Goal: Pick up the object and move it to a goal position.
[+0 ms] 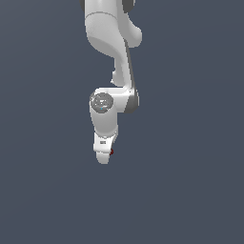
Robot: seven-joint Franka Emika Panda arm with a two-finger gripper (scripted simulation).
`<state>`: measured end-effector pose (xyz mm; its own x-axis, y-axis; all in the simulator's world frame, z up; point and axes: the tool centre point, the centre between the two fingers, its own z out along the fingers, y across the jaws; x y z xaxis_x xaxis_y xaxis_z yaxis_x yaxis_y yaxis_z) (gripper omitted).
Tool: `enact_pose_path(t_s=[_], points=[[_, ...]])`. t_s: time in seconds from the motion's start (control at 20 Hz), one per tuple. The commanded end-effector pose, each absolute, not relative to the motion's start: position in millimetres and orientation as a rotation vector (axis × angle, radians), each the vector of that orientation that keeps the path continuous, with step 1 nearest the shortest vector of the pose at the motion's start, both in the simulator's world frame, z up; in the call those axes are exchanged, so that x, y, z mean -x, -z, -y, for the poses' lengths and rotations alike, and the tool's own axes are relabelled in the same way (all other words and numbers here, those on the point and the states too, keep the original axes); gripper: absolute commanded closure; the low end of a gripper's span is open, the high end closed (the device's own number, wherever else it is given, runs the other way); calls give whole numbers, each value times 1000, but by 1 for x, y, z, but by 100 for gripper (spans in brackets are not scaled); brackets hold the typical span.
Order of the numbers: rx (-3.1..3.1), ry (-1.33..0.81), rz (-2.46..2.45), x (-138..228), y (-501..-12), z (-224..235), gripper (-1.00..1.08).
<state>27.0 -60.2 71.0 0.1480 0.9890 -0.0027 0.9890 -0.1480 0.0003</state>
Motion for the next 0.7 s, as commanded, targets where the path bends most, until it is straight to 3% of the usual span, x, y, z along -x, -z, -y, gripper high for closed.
enact_pose_path(t_s=[0.0, 0.65], points=[[-2351, 1, -2082, -27, -69, 61, -92], [-2330, 1, -2107, -27, -53, 62, -92]])
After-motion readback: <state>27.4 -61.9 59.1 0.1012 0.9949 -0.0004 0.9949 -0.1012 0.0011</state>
